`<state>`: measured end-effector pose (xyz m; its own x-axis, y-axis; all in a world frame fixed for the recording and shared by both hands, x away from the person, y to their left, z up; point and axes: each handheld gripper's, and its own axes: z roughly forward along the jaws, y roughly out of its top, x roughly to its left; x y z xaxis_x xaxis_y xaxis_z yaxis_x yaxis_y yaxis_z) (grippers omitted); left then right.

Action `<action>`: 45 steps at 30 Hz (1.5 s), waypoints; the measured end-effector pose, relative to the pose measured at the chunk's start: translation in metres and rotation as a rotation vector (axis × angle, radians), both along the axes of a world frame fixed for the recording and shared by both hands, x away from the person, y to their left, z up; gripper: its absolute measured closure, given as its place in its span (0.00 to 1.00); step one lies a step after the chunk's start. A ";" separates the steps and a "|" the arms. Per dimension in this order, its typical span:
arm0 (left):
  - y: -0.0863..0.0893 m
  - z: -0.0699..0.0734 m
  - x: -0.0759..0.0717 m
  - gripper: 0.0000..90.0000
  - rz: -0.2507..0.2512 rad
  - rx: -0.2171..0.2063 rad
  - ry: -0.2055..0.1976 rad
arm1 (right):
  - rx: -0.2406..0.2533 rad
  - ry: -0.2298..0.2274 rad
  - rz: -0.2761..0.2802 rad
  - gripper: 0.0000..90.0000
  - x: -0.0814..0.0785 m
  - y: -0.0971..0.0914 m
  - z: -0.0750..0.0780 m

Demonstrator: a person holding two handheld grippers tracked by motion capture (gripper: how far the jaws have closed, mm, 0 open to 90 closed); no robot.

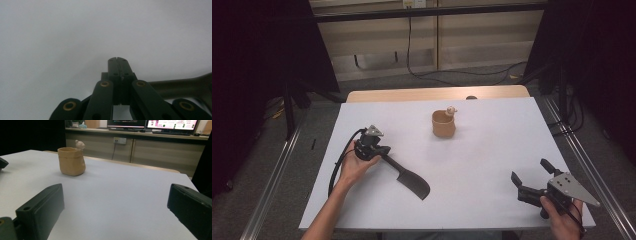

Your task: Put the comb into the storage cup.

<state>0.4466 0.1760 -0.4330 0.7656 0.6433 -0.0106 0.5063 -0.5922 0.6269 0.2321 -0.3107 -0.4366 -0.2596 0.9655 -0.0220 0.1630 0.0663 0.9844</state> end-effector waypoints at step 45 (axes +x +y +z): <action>0.027 -0.005 -0.036 1.00 0.036 0.050 0.002 | 0.005 -0.004 0.000 0.00 -0.001 -0.001 0.001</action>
<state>0.4108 0.2032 -0.4383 0.7422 0.6699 0.0205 0.5290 -0.6043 0.5958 0.2306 -0.3112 -0.4358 -0.2592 0.9657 -0.0179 0.1595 0.0611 0.9853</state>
